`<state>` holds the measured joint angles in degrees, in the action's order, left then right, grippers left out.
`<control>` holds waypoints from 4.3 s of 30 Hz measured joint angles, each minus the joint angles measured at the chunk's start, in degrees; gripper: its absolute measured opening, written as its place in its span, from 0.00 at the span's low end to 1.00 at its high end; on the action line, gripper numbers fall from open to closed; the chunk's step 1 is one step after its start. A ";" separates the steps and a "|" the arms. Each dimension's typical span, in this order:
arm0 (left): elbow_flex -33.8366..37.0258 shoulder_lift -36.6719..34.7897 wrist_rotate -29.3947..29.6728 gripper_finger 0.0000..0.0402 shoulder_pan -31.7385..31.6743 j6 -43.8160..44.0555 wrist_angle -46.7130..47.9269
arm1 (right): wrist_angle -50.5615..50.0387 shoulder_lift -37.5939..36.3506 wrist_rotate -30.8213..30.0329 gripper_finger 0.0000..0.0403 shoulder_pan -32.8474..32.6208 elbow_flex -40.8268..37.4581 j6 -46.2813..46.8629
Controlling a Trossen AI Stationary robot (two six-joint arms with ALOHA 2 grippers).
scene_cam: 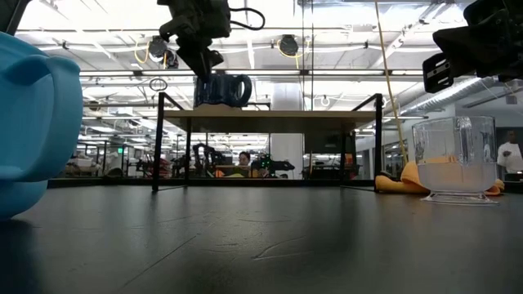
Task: Stack small to large cups/mugs on shelf
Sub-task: Put the dark blue mug on the shelf
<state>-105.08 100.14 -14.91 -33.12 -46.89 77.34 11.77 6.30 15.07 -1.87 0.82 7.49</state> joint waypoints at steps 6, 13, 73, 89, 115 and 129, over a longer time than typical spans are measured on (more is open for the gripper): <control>0.00 0.00 -0.04 0.03 -0.02 -3.05 -0.12 | 0.02 -0.02 0.00 0.00 0.00 0.00 0.00; 0.00 0.00 0.04 0.12 -0.02 -9.79 0.43 | 0.02 0.01 0.00 0.00 0.00 0.01 0.00; -4.96 0.00 -10.56 0.04 -3.47 -43.22 12.64 | 4.70 -0.02 -0.02 0.00 0.00 0.02 -0.62; -4.85 1.40 -4.57 0.03 -2.73 -55.07 12.63 | 8.26 -0.02 -0.02 0.00 0.00 0.00 0.39; -4.87 4.40 -8.04 0.03 -4.70 -56.84 12.57 | 9.37 0.01 -0.31 0.00 0.00 0.00 -1.09; -4.85 5.08 -7.22 0.03 -4.62 -58.12 12.63 | 8.94 0.03 -0.30 0.00 0.00 0.00 -2.37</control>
<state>-109.93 105.22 -22.13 -37.75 -105.02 89.96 20.71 6.33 14.77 -1.87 0.82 5.12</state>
